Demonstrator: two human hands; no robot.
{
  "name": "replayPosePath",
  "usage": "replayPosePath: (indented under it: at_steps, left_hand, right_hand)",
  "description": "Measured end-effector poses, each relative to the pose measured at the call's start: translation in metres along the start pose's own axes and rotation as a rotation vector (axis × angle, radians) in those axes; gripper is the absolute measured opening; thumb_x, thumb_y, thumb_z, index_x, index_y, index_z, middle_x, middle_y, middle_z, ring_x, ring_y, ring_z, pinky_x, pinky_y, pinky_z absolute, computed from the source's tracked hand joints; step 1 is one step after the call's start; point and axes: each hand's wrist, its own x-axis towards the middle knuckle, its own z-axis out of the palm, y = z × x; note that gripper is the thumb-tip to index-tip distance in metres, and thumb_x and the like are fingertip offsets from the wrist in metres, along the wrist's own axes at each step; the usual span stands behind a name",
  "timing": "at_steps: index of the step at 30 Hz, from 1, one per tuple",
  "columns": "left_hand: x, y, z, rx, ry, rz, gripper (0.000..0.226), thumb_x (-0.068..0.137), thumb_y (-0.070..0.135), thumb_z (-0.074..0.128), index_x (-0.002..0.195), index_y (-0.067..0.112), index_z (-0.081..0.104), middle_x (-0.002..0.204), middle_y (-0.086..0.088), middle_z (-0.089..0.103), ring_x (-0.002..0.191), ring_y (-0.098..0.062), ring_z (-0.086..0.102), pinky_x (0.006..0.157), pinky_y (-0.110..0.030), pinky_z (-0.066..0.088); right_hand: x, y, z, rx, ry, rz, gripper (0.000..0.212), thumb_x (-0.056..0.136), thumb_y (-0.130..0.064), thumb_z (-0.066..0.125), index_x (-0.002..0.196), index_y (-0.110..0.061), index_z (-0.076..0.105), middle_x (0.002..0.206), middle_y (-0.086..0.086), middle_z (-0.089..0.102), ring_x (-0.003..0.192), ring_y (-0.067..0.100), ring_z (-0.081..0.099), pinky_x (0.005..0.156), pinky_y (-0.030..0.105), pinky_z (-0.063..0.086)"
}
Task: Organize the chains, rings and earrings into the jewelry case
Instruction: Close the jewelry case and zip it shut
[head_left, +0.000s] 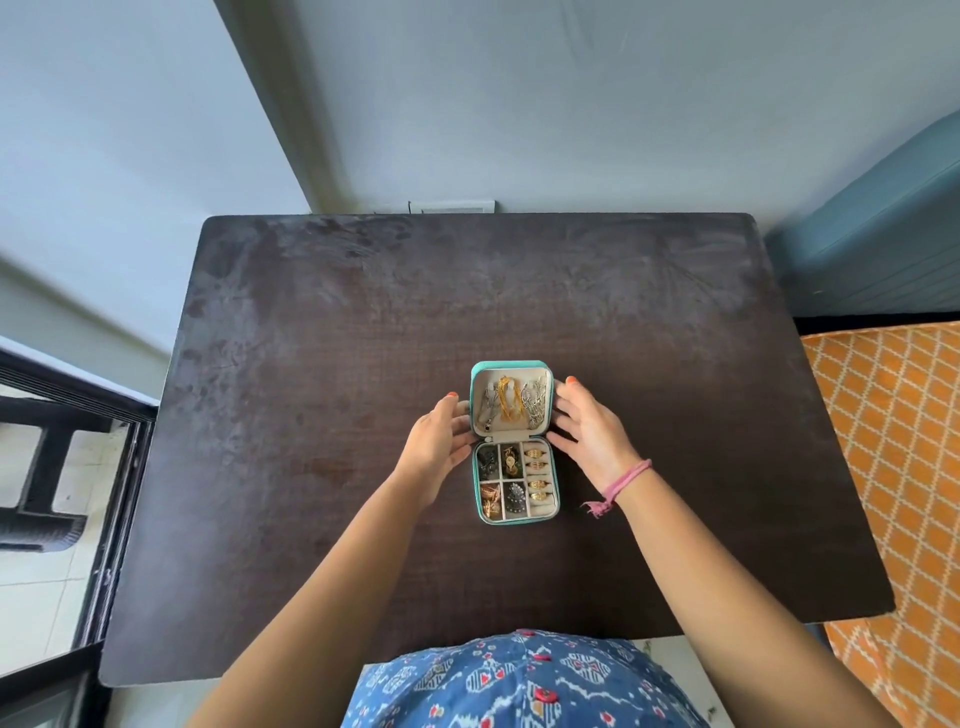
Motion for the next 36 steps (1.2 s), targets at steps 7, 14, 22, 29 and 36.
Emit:
replayPosePath:
  at_steps: [7, 14, 22, 29, 36]
  left_hand:
    - [-0.011, -0.005, -0.009, 0.016, -0.033, 0.057, 0.033, 0.101, 0.037, 0.041, 0.109, 0.017, 0.066, 0.110, 0.000, 0.070, 0.108, -0.013, 0.063, 0.100, -0.031, 0.045]
    - [-0.027, -0.019, -0.012, 0.046, -0.093, 0.116, 0.018, 0.099, 0.025, 0.050, 0.109, 0.017, 0.063, 0.096, 0.007, 0.074, 0.096, -0.003, 0.068, 0.084, -0.018, 0.048]
    - [-0.035, -0.038, -0.014, 0.064, -0.101, 0.127, 0.017, 0.097, 0.019, 0.055, 0.109, 0.015, 0.065, 0.106, 0.001, 0.074, 0.104, -0.013, 0.068, 0.092, -0.029, 0.050]
    - [-0.032, -0.051, -0.013, 0.248, -0.014, 0.152, 0.032, 0.093, 0.013, 0.060, 0.125, 0.013, 0.059, 0.117, 0.003, 0.068, 0.107, -0.012, 0.065, 0.097, -0.031, 0.050]
    - [-0.018, -0.037, -0.016, 0.834, -0.056, 0.334, 0.076, 0.078, -0.018, 0.033, 0.148, 0.013, 0.029, 0.149, -0.004, 0.039, 0.128, -0.022, 0.049, 0.094, -0.020, 0.044]
  right_hand:
    - [-0.020, 0.001, -0.016, -0.093, -0.010, -0.047, 0.039, 0.099, -0.048, 0.035, 0.114, -0.026, 0.064, 0.114, -0.009, 0.064, 0.116, 0.012, 0.055, 0.105, 0.033, 0.039]
    - [-0.043, 0.016, -0.024, -0.122, 0.008, -0.125, 0.027, 0.094, -0.039, 0.051, 0.108, -0.022, 0.067, 0.111, -0.004, 0.070, 0.109, 0.006, 0.063, 0.098, 0.027, 0.044]
    - [-0.058, 0.051, -0.034, -0.216, 0.014, -0.208, 0.029, 0.083, -0.039, 0.066, 0.108, -0.025, 0.070, 0.112, -0.007, 0.071, 0.111, 0.004, 0.061, 0.101, 0.028, 0.046]
    - [-0.062, 0.077, -0.040, -0.384, -0.018, -0.227, 0.044, 0.088, -0.020, 0.066, 0.131, -0.013, 0.056, 0.130, -0.004, 0.059, 0.120, 0.004, 0.054, 0.099, 0.016, 0.043]
    - [-0.062, 0.091, -0.039, -0.789, -0.045, -0.401, 0.079, 0.080, -0.025, 0.076, 0.146, -0.024, 0.033, 0.144, -0.008, 0.039, 0.130, 0.005, 0.041, 0.108, 0.024, 0.038]
